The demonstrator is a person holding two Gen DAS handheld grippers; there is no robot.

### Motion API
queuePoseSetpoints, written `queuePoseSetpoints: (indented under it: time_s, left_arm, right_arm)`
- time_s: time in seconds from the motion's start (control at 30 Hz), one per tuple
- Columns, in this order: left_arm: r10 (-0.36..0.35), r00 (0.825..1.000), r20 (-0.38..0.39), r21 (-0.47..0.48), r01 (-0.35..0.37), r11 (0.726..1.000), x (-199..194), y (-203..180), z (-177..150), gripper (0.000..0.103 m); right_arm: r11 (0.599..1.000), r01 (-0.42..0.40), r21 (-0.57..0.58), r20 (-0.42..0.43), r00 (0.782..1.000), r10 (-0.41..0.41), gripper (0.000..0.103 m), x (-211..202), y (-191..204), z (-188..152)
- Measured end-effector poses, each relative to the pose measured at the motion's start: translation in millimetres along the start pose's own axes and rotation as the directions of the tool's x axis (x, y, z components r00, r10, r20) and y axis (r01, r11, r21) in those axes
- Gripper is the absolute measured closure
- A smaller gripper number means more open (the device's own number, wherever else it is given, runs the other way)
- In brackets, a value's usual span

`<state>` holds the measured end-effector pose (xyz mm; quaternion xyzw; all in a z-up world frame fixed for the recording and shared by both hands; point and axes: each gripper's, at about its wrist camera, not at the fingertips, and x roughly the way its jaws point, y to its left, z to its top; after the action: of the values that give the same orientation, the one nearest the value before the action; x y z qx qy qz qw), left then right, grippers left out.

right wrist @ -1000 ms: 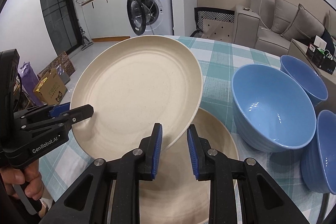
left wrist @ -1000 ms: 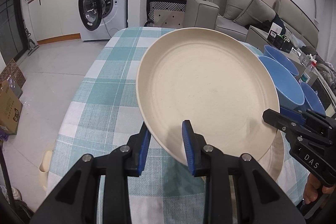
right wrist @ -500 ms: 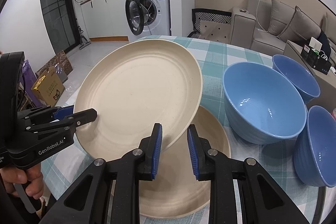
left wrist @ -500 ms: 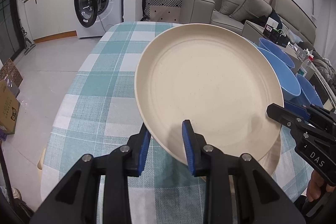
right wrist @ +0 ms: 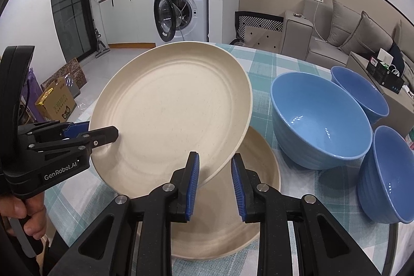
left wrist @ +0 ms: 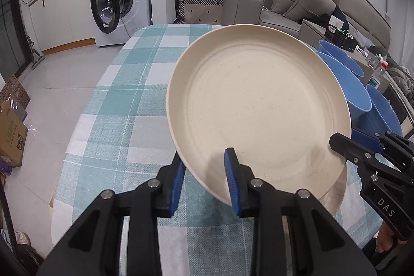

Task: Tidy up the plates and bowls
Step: 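Lower the held cream plate with both tools onto the other cream plate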

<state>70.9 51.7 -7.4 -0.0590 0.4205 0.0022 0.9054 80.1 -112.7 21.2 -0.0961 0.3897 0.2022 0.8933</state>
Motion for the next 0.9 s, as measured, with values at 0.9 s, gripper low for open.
queuePoseSetpoints:
  time_s: [0.9]
  left_arm:
    - [-0.033,0.999,-0.024,0.0,0.033,0.999,10,-5,-12,0.074]
  right_arm:
    - [0.999,0.041,-0.003,-0.039,0.998,-0.041,0.077,6,-1,-11]
